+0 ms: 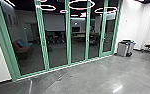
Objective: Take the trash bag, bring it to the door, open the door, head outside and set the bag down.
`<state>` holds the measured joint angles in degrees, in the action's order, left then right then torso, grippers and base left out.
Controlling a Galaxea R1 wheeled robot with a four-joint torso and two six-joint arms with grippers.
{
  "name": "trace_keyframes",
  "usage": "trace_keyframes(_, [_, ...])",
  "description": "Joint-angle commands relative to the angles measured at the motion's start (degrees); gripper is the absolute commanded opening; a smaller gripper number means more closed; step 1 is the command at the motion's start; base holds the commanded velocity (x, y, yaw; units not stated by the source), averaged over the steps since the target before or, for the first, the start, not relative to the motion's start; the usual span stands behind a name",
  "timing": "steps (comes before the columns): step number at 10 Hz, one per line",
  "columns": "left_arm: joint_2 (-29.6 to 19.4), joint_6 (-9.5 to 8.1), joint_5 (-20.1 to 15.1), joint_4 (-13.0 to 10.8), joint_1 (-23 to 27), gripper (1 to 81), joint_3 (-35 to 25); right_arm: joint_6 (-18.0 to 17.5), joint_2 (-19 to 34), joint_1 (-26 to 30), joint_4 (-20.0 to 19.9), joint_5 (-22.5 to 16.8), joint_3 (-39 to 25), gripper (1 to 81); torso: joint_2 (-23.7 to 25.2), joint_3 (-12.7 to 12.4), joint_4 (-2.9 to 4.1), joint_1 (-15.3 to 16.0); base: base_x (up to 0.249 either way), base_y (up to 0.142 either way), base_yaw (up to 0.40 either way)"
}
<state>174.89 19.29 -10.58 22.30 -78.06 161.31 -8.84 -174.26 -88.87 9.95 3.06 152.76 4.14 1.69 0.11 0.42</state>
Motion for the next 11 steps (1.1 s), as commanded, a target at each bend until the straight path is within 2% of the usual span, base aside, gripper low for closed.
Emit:
trace_keyframes(1, [-0.24,0.14,-3.39,0.03,4.36,1.0,0.15,0.14,-0.32,3.12,-0.02,-2.62,-0.19,81.1,0.0,0.0,0.0,0.0,0.096,0.0,0.0])
trace_keyframes(3, [-0.24,0.14,-3.48,0.03,4.36,1.0,0.15,0.14,-0.32,3.12,-0.02,-2.62,-0.19,81.1,0.0,0.0,0.0,-0.02,0.098,-0.035,0.0])
trace_keyframes(11, [-0.15,0.14,-3.48,0.03,4.44,1.0,0.15,0.22,-0.85,3.12,0.16,-2.62,-0.28,81.1,-0.02,0.0,0.0,0.02,0.098,-0.096,0.0])
